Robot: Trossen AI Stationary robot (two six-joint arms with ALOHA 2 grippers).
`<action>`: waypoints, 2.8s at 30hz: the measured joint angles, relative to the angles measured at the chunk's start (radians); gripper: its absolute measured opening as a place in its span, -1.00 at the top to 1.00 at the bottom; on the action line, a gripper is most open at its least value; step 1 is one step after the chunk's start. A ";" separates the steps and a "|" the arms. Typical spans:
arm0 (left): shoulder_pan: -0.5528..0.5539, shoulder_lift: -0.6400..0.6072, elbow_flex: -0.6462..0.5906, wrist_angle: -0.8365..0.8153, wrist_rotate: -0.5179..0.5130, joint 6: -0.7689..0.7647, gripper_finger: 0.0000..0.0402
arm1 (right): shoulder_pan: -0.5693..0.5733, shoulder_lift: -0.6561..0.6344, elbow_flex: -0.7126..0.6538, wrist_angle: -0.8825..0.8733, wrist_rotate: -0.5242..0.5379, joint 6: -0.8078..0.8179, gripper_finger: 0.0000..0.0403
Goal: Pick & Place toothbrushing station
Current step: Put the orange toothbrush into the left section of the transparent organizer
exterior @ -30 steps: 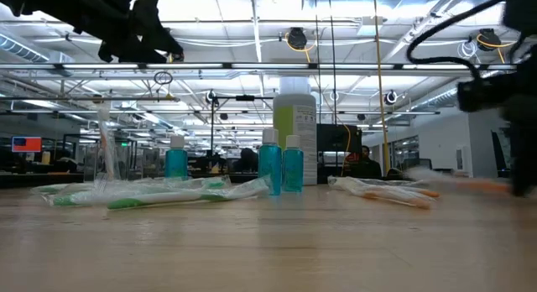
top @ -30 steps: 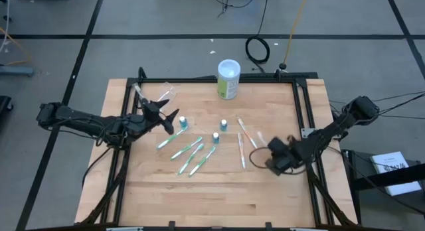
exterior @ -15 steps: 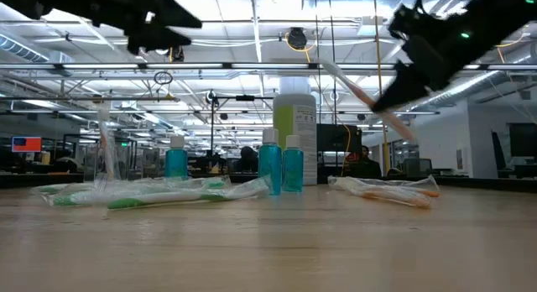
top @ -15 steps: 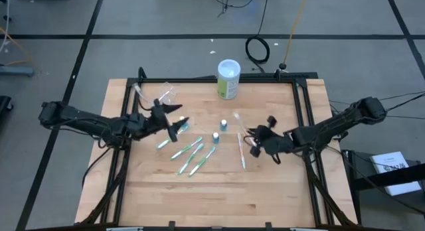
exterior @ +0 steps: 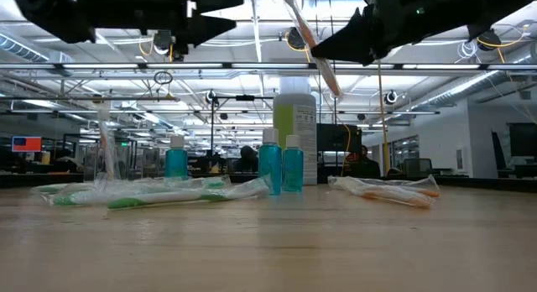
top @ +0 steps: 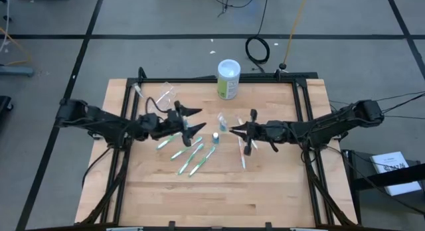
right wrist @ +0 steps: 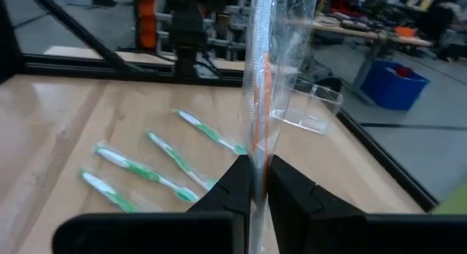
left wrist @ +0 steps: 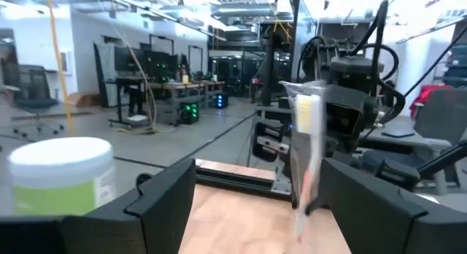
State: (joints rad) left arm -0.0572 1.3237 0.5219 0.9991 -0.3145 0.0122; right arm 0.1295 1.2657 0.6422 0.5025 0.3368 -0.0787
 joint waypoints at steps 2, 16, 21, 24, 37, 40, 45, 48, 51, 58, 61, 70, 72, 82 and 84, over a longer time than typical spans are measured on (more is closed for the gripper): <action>0.007 0.045 0.050 -0.007 0.029 -0.014 -0.49 | -0.005 0.009 0.000 0.014 0.000 -0.017 0.90; 0.018 0.283 0.310 -0.008 0.122 0.086 -0.49 | -0.017 0.023 0.000 0.022 0.000 -0.020 0.90; 0.015 0.288 0.319 -0.005 0.096 0.140 -0.48 | -0.017 0.023 0.000 0.021 0.000 -0.020 0.90; 0.006 0.282 0.319 -0.008 0.051 0.173 -0.40 | -0.017 0.023 0.000 0.021 0.000 -0.020 0.90; 0.004 0.281 0.319 -0.007 0.036 0.083 0.52 | -0.017 0.022 0.000 0.023 0.001 -0.020 0.85; 0.004 0.281 0.319 -0.008 0.036 0.084 0.69 | -0.017 0.022 0.000 0.017 0.002 -0.038 0.71; -0.004 0.233 0.317 -0.061 0.027 0.136 0.93 | -0.016 -0.004 0.002 -0.039 0.005 -0.026 0.32; -0.017 0.157 0.318 -0.165 -0.073 0.175 0.95 | -0.012 -0.048 0.001 -0.095 0.026 -0.013 0.07; -0.043 0.066 0.318 -0.313 -0.244 0.201 0.90 | -0.010 -0.117 0.002 -0.165 0.027 -0.013 -0.12; -0.082 -0.197 0.318 -0.746 -0.516 0.083 0.96 | -0.012 -0.272 0.002 -0.309 0.159 -0.036 -0.26; -0.083 -0.298 0.318 -0.946 -0.656 -0.042 0.93 | -0.018 -0.318 0.001 -0.339 0.228 -0.073 -0.24; -0.083 -0.497 0.318 -1.434 -0.880 -0.459 0.94 | -0.069 -0.388 0.000 -0.487 0.270 -0.045 -0.21; -0.083 -0.525 0.318 -1.535 -0.944 -0.538 0.96 | -0.077 -0.388 -0.004 -0.484 0.269 -0.042 -0.20; -0.078 -0.612 0.318 -2.008 -1.014 -1.101 0.97 | -0.099 -0.393 -0.019 -0.463 0.268 -0.073 -0.20; -0.065 -0.612 0.318 -2.100 -1.017 -1.210 0.95 | -0.107 -0.393 -0.019 -0.463 0.267 -0.073 -0.20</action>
State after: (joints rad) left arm -0.1221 0.7116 0.8394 -1.1006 -1.3314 -1.1978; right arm 0.0226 0.8726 0.6235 0.0395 0.6033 -0.1513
